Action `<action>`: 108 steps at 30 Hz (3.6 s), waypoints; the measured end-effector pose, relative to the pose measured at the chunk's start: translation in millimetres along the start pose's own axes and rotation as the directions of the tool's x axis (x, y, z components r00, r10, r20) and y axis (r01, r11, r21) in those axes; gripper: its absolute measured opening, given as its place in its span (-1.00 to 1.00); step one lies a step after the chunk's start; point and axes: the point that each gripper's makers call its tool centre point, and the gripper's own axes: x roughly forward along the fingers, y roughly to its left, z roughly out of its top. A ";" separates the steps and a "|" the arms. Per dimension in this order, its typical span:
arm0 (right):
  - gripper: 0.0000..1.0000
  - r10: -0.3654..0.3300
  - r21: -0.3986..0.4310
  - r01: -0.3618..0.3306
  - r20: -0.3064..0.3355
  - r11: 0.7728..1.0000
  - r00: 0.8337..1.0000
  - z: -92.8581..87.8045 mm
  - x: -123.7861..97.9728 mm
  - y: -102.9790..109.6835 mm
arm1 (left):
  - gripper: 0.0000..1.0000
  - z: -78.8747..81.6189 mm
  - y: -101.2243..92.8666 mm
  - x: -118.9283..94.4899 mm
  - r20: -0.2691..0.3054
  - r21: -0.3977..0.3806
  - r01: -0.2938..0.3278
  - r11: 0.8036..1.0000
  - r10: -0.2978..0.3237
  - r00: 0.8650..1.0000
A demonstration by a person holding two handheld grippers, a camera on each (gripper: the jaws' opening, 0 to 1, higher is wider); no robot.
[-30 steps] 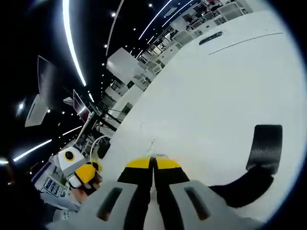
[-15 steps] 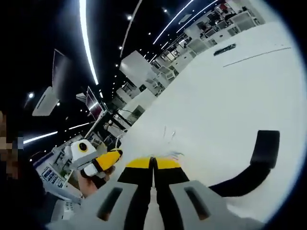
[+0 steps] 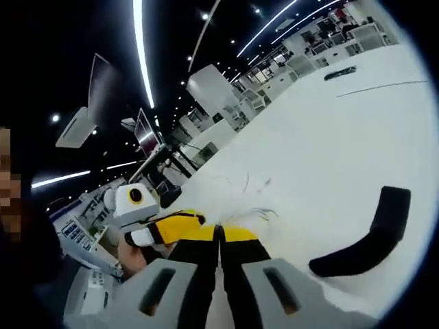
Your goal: Peel open the Velcro strap on the desktop, arrange the wired earphones neatly onto it, and close the Velcro strap to secure them.
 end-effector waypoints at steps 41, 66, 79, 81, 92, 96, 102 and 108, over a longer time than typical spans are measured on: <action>-0.85 0.014 0.060 -0.016 0.033 0.998 0.999 13.0 -5.6 -0.1 | -0.90 -18.8 -7.1 3.1 -0.067 0.156 0.007 0.988 0.003 0.998; -0.82 -0.119 0.009 0.120 -0.038 0.993 0.992 -7.9 13.3 -26.4 | -0.90 -13.8 -7.3 -0.7 -0.038 0.151 0.012 0.988 -0.007 0.999; -0.92 -0.051 0.018 0.051 -0.002 0.999 0.999 0.6 11.3 -13.5 | -0.90 -11.5 0.6 0.5 -0.035 0.111 -0.006 0.994 0.010 0.999; -0.92 -0.041 0.009 0.041 0.002 0.999 0.999 1.4 10.3 -10.4 | -0.89 -9.9 2.7 0.8 -0.033 0.099 -0.012 0.995 0.015 0.999; -0.92 -0.009 -0.012 0.009 0.003 1.000 1.000 2.3 8.6 0.9 | -0.81 -8.7 -0.1 3.9 -0.043 0.031 0.023 0.999 -0.021 0.999; -0.92 -0.004 -0.016 0.004 0.007 1.000 1.000 3.3 7.9 4.1 | -0.80 -9.1 -2.6 5.0 -0.051 0.034 0.033 0.999 -0.032 0.998; -0.92 -0.012 -0.035 0.012 0.005 0.999 1.000 3.0 5.6 5.4 | -0.79 -3.4 -0.7 3.0 -0.030 0.004 0.029 1.000 -0.029 0.999; -0.92 -0.021 -0.088 0.020 -0.015 0.996 1.000 -0.3 5.7 9.1 | -0.79 3.3 0.7 1.8 -0.018 -0.029 0.041 0.999 -0.042 0.999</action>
